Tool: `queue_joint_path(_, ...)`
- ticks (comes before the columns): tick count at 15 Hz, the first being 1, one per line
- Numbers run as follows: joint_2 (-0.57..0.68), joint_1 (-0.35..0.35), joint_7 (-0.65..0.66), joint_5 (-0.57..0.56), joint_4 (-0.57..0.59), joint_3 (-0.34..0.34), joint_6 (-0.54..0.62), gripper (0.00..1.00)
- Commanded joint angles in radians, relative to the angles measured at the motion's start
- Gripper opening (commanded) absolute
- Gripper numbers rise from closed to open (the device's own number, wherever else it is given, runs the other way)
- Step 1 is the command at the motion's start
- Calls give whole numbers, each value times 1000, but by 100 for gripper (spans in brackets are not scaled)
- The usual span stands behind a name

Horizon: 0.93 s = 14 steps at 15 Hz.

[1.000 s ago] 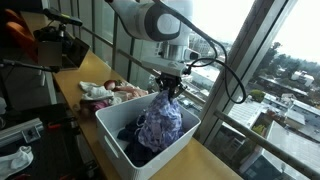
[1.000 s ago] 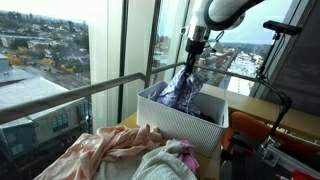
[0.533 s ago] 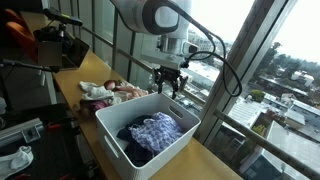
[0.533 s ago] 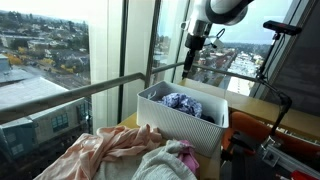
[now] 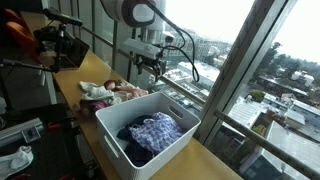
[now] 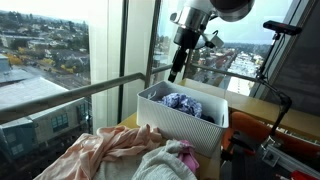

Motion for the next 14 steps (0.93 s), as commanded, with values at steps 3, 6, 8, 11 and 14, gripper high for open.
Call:
queue_joint_path(3, 132, 64, -15, 84, -31, 91, 103, 100)
queue_joint_path(6, 214, 80, -16, 89, -17, 130, 116, 100)
queue_joint_path(8, 264, 84, -16, 84, 4, 148, 117, 100)
queue_joint_path(11, 313, 87, -14, 76, 21, 168, 110, 100)
queue_joint_path(14, 366, 99, -9, 62, 48, 179, 96, 100)
